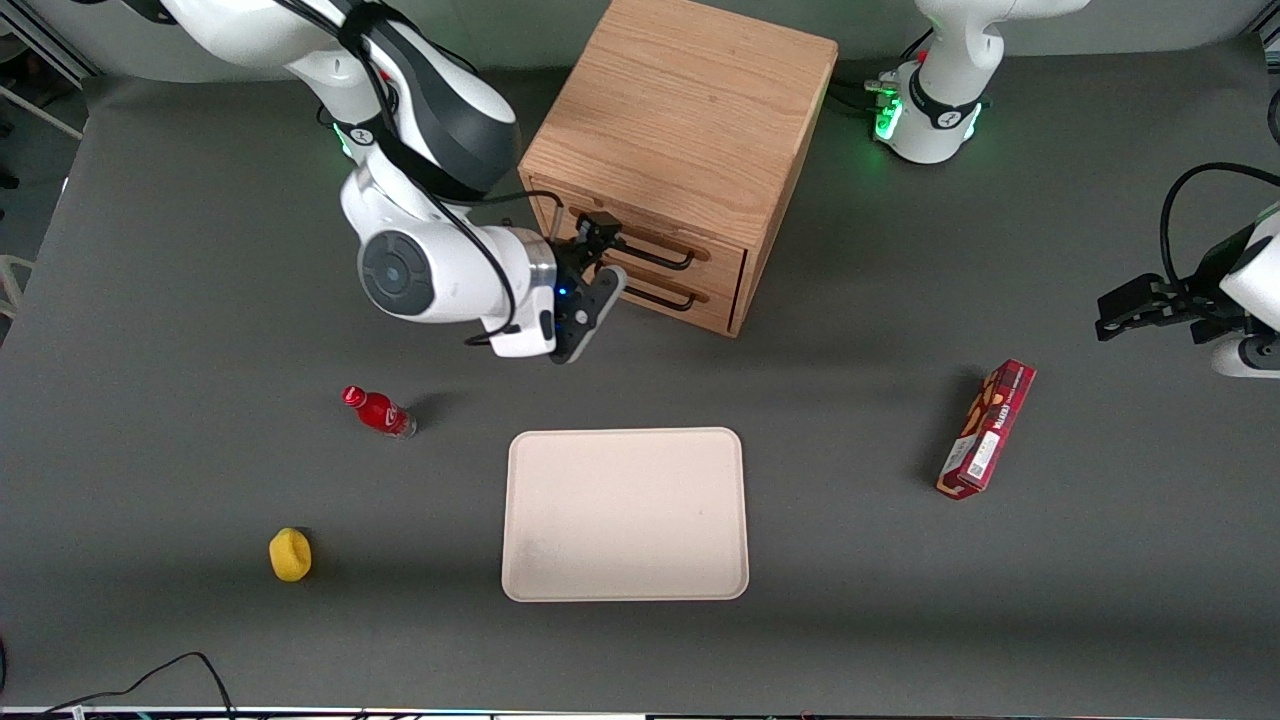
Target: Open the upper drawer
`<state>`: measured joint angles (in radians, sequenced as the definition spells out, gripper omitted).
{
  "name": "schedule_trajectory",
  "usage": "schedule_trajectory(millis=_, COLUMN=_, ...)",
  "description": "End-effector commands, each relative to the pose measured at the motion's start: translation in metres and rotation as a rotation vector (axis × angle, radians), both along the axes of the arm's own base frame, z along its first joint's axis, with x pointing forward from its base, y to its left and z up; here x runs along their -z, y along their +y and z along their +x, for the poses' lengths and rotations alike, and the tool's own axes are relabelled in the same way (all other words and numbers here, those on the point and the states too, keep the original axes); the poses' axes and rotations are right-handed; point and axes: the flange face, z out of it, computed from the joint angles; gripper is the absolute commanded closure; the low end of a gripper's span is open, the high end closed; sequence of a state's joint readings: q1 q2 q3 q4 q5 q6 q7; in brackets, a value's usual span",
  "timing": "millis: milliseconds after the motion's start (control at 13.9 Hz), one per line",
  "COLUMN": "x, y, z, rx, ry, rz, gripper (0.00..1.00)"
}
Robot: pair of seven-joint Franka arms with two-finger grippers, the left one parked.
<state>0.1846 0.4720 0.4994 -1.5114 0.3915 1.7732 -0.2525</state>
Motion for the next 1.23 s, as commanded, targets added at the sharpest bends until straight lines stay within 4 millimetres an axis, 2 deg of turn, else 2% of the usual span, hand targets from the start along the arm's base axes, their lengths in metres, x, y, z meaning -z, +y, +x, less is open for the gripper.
schedule_trajectory(millis=0, x=0.001, y=0.014, z=0.000, rx=-0.031, ry=-0.016, rz=0.017, gripper=0.00)
schedule_trajectory(millis=72, x=0.002, y=0.019, z=-0.004, rx=-0.038, ry=-0.019, rz=0.021, gripper=0.00)
schedule_trajectory(millis=433, x=0.029, y=0.037, z=-0.015, rx=-0.072, ry=-0.035, rz=-0.011, gripper=0.00)
schedule_trajectory(millis=1155, x=0.051, y=0.045, z=-0.018, rx=-0.076, ry=-0.053, rz=-0.025, gripper=0.00)
